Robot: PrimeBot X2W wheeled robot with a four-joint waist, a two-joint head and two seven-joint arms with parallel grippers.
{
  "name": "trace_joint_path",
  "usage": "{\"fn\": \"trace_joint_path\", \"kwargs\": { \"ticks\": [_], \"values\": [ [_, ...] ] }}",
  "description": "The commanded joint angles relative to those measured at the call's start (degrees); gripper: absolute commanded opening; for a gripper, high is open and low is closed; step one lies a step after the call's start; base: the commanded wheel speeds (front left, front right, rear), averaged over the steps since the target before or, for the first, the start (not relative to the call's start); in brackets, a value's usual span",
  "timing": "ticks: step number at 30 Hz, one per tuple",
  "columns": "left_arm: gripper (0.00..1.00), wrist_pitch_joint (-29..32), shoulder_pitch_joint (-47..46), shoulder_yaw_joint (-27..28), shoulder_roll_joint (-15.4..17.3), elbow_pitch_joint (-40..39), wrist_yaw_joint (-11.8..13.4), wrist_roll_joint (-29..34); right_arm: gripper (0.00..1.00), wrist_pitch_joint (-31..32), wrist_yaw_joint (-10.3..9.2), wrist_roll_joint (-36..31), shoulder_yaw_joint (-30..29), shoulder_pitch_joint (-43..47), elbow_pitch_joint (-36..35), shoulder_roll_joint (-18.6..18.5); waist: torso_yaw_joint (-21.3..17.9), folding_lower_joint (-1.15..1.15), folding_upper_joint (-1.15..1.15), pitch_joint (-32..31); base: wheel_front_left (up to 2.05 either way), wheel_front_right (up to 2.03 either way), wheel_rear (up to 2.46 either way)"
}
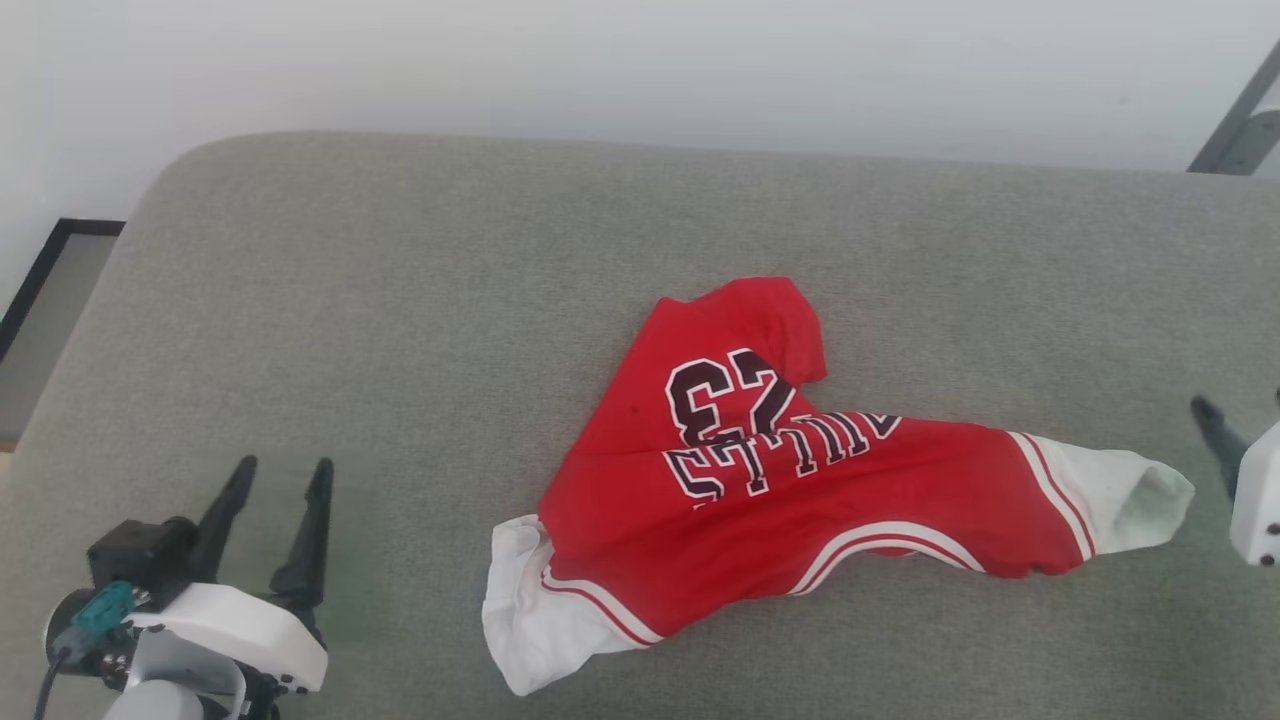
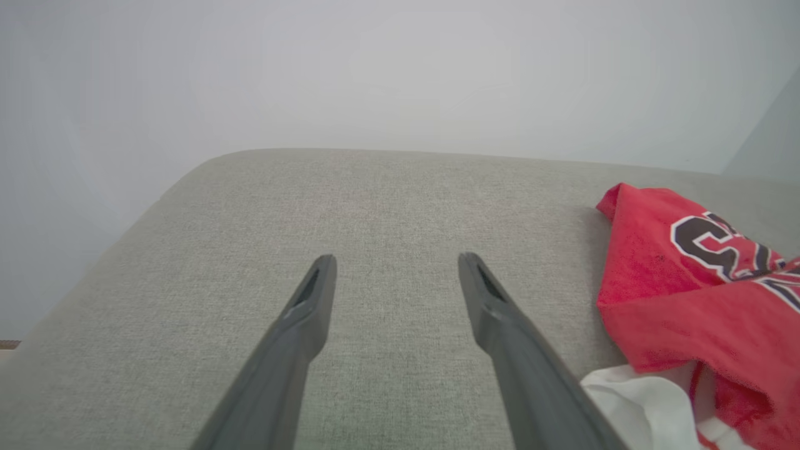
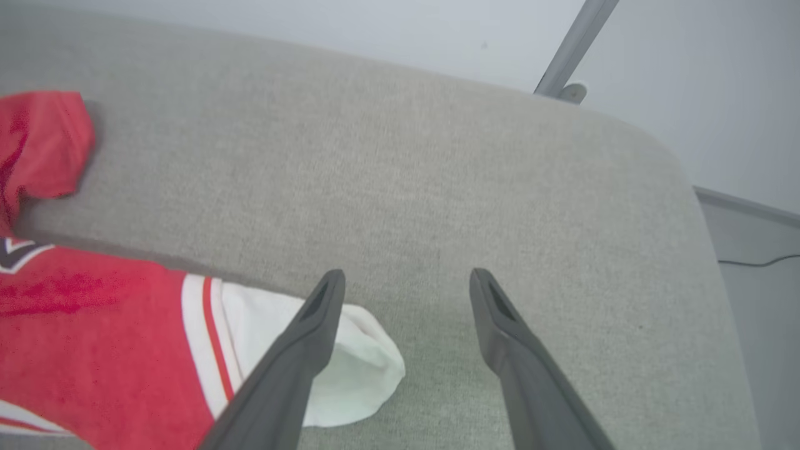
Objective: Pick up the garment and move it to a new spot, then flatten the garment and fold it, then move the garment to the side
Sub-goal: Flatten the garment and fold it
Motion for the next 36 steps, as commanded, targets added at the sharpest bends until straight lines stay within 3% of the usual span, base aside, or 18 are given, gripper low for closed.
{"fn": "trace_joint_path", "kwargs": {
  "ticks": [1,14,23,36],
  "values": [
    [1.00,0.58,0.70,-0.42,0.25,-0.23,-0.25,-0.60,1.00,-1.60,0.01,-0.83,-0.73,0.27,-1.02,0.75,-0.30,0.00,0.00,-0.11,0.00,0.00,0.00],
    [1.00,9.89,2.71,-5.64,1.82,-5.76,-0.32,-3.49,1.00,-19.68,0.01,-10.60,-9.18,-1.49,-4.90,8.90,-1.06,0.00,0.00,0.11,0.00,0.00,0.00],
    [1.00,14.39,2.14,-10.60,2.42,-8.65,-0.34,-5.26,1.00,-22.21,0.01,-13.50,-9.43,-2.43,-2.55,11.85,-0.60,0.00,0.00,0.10,0.00,0.00,0.00],
    [1.00,15.02,-1.37,-16.86,4.43,-6.61,-0.34,-7.17,1.00,-23.60,0.01,-12.55,-3.88,-3.51,1.00,12.22,-3.48,0.00,0.00,0.06,0.00,0.00,0.00]
  ]
}}
